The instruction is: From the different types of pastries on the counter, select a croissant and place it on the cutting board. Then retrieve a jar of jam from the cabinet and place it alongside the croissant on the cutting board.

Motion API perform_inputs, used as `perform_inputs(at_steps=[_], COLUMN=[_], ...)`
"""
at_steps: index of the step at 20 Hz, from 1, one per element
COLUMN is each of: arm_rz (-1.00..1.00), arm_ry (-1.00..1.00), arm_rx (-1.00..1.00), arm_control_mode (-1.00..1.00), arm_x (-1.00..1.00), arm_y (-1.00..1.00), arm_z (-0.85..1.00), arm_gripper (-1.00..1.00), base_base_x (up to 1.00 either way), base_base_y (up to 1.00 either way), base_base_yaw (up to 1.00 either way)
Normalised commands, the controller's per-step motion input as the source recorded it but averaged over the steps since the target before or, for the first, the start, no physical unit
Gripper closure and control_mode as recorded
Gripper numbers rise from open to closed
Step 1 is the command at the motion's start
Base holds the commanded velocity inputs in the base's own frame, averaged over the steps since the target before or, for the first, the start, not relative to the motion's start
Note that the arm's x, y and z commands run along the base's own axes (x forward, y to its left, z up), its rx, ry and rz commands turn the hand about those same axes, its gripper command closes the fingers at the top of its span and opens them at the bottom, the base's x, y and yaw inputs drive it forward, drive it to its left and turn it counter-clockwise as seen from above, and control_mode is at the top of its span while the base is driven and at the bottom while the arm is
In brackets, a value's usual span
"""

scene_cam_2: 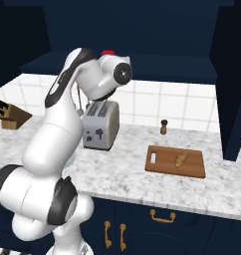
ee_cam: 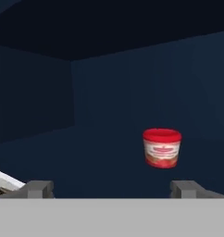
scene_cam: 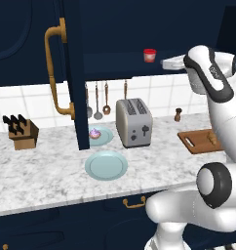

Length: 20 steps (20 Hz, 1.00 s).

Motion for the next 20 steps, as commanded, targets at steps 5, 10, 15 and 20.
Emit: perform_inputs(at_steps=[5,10,15,20], arm_rz=[0.0,0.0,0.0,0.0], arm_ry=[0.0,0.0,0.0,0.0], arm_rx=[0.03,0.0,0.0,0.0], arm_control_mode=[-1.0,-1.0,-1.0,-1.0], arm_x=[0.46,0.41,0.26,0.17], arm_y=[-0.01,-0.01,0.0,0.03], arm_z=[0.0,0.0,0.0,0.0], arm_gripper=[-1.0,-1.0,-1.0,-1.0], base_base_x=[0.0,0.0,0.0,0.0], base_base_y=[0.0,0.0,0.0,0.0], base_base_yaw=[0.0,0.0,0.0,0.0])
